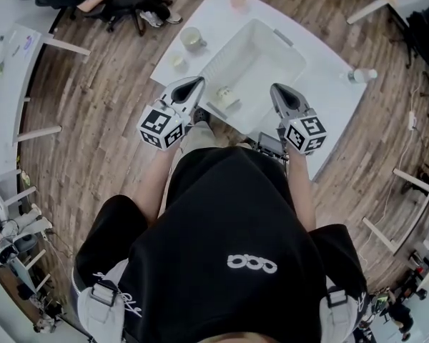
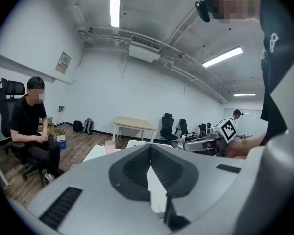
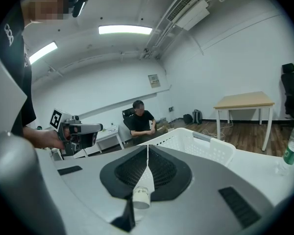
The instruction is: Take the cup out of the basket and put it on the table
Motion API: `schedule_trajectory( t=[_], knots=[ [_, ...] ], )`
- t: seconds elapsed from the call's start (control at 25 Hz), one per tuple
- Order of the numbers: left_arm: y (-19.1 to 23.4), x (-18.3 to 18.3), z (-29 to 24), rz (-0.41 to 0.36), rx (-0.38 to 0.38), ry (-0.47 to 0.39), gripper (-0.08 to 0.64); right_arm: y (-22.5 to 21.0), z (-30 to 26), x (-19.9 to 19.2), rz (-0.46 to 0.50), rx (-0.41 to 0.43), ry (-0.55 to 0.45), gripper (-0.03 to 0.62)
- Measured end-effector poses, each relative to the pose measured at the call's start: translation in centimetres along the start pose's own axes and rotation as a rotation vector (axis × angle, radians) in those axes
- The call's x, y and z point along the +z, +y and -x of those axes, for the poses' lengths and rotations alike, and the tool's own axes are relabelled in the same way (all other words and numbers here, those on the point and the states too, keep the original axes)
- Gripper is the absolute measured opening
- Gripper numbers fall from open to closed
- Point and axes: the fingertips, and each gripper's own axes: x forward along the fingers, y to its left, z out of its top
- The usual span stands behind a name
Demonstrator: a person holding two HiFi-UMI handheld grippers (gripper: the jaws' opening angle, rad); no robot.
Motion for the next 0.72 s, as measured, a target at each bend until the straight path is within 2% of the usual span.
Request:
schedule_trajectory(
  t=[0.36,0.48,0.56,0.72],
  knots=[
    [0.6,0.1,-0.5,-0.006,0.025,0.001,0.008,-1.2,0.0,-0.2,-0.003,0.001,0.0,0.025],
    [0.6,0.4,-0.8,-0.006,0.031,-0.004,0.008,-1.0,-0.2,-0.1,0.019,0.027,0.011,0.026],
    [0.8,0.6,-1.0,-0.008,0.029,-0.005,0.008,-0.2,-0.6,-0.3,0.074,0.08,0.048,0.026],
    [1.3,0.7,-1.1,-0.014,0.035,-0.008,0.008,2.4,-2.1,-1.4,0.27,0.238,0.177,0.026]
  ],
)
